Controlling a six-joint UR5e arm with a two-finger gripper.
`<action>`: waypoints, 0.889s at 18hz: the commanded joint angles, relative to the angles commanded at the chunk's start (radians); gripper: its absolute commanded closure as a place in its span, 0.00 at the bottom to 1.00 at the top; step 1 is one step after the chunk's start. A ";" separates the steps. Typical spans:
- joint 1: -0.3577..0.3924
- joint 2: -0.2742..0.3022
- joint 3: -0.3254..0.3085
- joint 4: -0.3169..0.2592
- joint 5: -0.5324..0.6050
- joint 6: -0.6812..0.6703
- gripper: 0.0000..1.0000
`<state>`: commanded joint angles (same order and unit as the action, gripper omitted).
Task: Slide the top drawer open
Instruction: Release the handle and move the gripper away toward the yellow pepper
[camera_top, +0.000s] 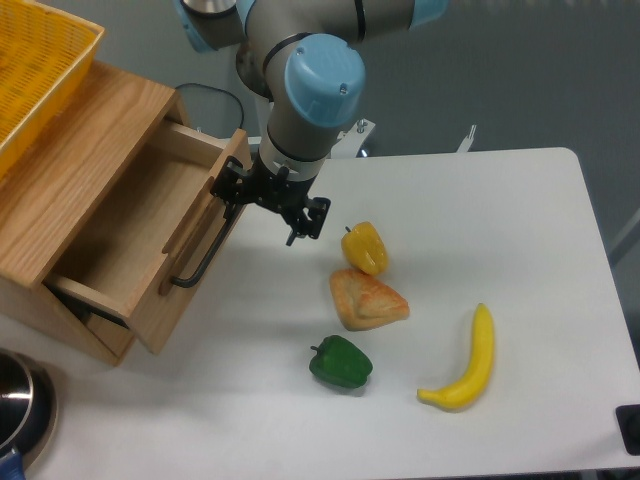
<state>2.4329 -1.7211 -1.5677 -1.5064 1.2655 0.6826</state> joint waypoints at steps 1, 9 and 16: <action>0.002 -0.002 0.000 0.000 0.003 -0.002 0.00; 0.032 -0.012 0.014 0.002 0.015 0.003 0.00; 0.048 -0.011 0.015 -0.006 0.035 0.012 0.00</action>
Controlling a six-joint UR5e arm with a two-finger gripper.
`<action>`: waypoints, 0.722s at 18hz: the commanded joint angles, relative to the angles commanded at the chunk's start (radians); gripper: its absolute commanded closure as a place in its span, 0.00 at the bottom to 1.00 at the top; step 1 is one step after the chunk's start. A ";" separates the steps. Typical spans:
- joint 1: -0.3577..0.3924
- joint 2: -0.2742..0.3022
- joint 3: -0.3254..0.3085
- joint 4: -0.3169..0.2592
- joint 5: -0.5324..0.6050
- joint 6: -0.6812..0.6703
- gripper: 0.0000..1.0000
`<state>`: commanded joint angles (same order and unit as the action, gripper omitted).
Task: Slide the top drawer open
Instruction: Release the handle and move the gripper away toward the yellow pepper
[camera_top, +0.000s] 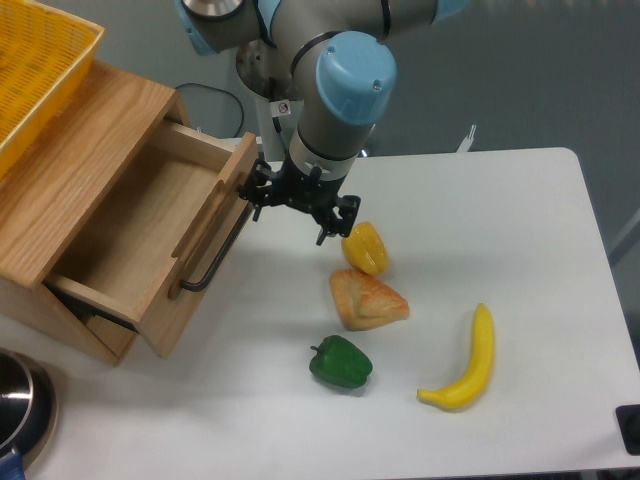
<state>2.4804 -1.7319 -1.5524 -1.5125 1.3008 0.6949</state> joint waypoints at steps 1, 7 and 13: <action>0.002 0.002 0.000 -0.002 0.000 0.000 0.00; 0.002 0.011 0.002 -0.002 -0.006 -0.002 0.00; 0.072 -0.008 0.012 0.119 0.003 0.104 0.00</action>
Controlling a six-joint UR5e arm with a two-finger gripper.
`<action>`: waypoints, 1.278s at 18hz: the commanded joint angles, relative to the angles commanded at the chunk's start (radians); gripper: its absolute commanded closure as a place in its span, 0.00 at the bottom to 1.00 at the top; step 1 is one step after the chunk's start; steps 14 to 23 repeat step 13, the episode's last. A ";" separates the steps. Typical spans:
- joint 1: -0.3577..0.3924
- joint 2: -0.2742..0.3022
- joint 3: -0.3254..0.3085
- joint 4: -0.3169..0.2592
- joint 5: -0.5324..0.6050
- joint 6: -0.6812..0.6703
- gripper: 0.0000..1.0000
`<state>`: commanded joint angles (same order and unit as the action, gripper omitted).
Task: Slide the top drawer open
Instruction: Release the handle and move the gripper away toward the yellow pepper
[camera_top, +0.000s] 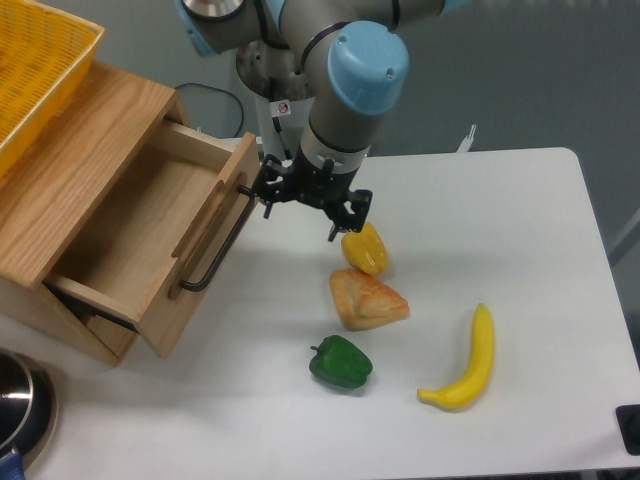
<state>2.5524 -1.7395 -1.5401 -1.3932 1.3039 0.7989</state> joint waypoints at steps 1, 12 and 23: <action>0.017 -0.009 0.002 0.035 0.000 0.025 0.00; 0.091 -0.132 0.029 0.085 0.193 0.540 0.00; 0.091 -0.138 0.032 0.085 0.193 0.540 0.00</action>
